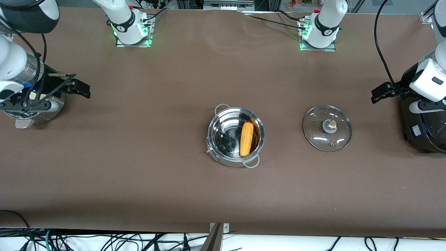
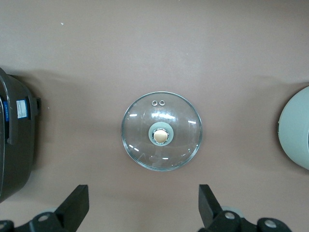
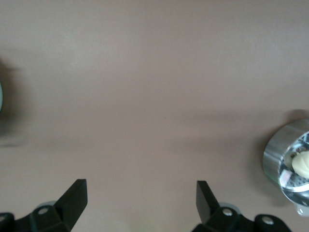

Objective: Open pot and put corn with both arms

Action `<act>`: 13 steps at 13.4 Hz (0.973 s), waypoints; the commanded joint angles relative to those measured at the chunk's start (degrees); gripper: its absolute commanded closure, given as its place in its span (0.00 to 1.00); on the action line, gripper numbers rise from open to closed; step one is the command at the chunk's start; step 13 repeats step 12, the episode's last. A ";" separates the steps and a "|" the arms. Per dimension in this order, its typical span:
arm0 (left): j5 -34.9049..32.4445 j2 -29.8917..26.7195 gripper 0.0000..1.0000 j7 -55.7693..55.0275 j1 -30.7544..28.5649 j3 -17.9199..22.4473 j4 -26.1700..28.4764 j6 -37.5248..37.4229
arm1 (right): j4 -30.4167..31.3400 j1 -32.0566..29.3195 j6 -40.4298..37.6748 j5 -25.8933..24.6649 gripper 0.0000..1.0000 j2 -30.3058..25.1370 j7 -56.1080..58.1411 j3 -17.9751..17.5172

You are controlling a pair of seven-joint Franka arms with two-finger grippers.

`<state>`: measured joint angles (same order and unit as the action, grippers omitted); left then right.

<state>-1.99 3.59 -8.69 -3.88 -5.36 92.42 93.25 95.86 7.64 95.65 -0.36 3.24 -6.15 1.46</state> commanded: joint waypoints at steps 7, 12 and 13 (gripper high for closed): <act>0.76 -0.34 0.00 -0.18 -0.43 -0.18 -0.31 -1.14 | 1.44 -7.46 -6.00 0.71 0.00 -3.77 5.09 -1.64; 0.76 -0.25 0.00 -0.18 -0.34 -0.18 -0.31 -1.49 | 2.14 -8.00 -5.48 0.97 0.00 -4.03 4.65 -1.64; 0.76 -0.25 0.00 -0.18 -0.34 -0.18 -0.31 -1.49 | 2.14 -8.00 -5.48 0.97 0.00 -4.03 4.65 -1.64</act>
